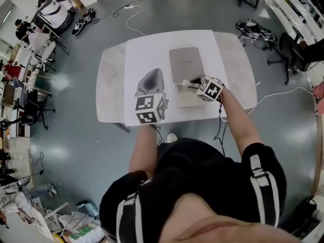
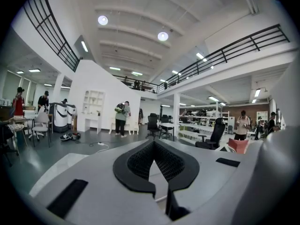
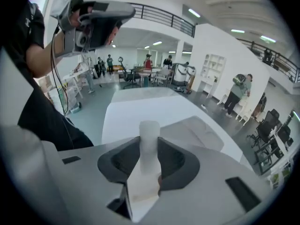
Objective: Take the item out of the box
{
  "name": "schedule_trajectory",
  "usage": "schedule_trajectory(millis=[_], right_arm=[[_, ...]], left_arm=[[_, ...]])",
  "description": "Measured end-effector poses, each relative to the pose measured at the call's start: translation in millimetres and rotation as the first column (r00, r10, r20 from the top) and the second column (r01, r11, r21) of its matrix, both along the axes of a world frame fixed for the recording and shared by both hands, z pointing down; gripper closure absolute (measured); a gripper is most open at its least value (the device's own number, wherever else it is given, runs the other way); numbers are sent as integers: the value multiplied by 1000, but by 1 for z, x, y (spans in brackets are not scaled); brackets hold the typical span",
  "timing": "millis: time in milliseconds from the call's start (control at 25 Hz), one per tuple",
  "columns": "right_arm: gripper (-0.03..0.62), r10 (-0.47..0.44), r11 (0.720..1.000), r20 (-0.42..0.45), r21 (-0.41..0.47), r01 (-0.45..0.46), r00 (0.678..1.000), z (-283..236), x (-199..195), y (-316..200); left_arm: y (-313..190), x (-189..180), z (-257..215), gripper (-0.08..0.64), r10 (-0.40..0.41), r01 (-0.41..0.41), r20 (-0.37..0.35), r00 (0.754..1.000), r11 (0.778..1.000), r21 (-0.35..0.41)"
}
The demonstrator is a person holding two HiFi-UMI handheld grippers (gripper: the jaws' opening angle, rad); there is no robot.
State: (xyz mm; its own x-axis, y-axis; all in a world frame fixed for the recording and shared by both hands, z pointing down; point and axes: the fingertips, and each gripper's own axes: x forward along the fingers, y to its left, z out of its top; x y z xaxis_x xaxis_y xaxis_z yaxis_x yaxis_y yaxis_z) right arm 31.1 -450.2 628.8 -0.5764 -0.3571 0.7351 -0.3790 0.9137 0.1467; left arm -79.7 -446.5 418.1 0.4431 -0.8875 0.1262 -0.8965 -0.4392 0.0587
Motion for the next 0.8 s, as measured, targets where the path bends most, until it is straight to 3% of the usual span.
schedule_trajectory(millis=[120,240,440,600,800], right_arm=[[474,33,996,75,84,-39,997,-35,1,-6],[474,120,979,193,139,-148,974,-73,11,-16],[477,263,905,440,195,-377,859,-144,44,-33],[480,336,806,599,216,-551,727,-198,81,-34],[482,398,623,711,255,-739,580,-245,130,-24]], left_arm=[[-4,9,-1,549,19,-19,-12,1000,1000,1],[-7,22,-1,548,42,-42,-24,999,999,5],[-14,46,-3,549,85,-85,-34,996,996,15],[-17,59,-5,549,112,-111,-37,993,993,26],[-24,74,-7,548,136,-135,-57,989,990,30]])
